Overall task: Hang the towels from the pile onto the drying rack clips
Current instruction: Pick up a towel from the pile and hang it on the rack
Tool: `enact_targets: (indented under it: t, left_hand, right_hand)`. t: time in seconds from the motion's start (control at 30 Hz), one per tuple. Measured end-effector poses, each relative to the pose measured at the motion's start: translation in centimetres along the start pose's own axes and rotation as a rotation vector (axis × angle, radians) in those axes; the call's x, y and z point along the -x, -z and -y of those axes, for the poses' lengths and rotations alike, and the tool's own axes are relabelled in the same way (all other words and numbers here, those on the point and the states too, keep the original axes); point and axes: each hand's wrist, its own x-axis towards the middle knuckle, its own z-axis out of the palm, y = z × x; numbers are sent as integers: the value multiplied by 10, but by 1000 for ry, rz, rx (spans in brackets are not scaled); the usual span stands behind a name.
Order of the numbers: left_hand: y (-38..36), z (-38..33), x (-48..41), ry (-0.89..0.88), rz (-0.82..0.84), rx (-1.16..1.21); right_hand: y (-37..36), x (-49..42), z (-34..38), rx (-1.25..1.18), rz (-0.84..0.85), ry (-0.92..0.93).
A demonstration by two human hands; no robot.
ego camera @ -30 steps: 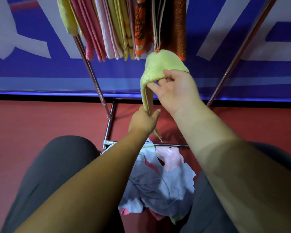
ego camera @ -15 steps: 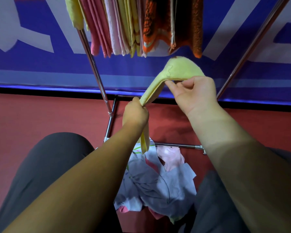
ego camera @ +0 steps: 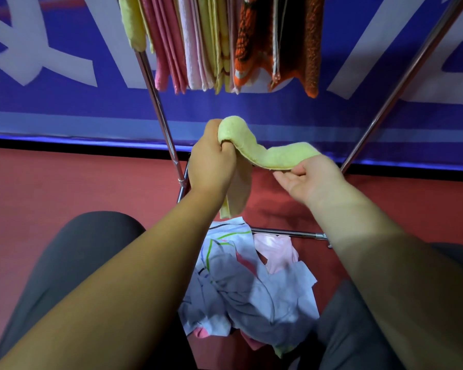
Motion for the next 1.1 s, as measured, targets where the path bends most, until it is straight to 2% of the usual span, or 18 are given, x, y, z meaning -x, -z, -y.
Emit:
enact_targets:
  t: [0.13,0.23,0.33,0.4,0.47,0.63,0.8,0.97,1.1]
  left_hand:
    - [-3,-9,2,-56,43,16]
    - [-5,-15,5,-119,117,-38]
    - [-6,-18,7,-158,178,-93]
    - [-6,-21,7,-180,188,-120]
    - [-5,-23,5,-191,190,-138]
    - [1,-27,2,-193,181,-161]
    - [14,-30,1,-199,158,-157]
    - [35,-32,6,-211,134,-214]
    - [52,-37,11,-189,100,-269]
  right_hand:
    - [2,-3,-13,171,-4,-168]
    - [-2,3,-25,586,73,-168]
    - [-7,5,-35,1236,36,87]
    - [-6,1,-36,1492,-64,288]
    - [-5,0,-36,1513,-50,425]
    - [-6,-3,-43,1504,74,638]
    - [-7,-1,-50,1478,29,806]
    - [-4,11,-45,1492,-36,790]
    - [1,34,-35,1389,-31,764]
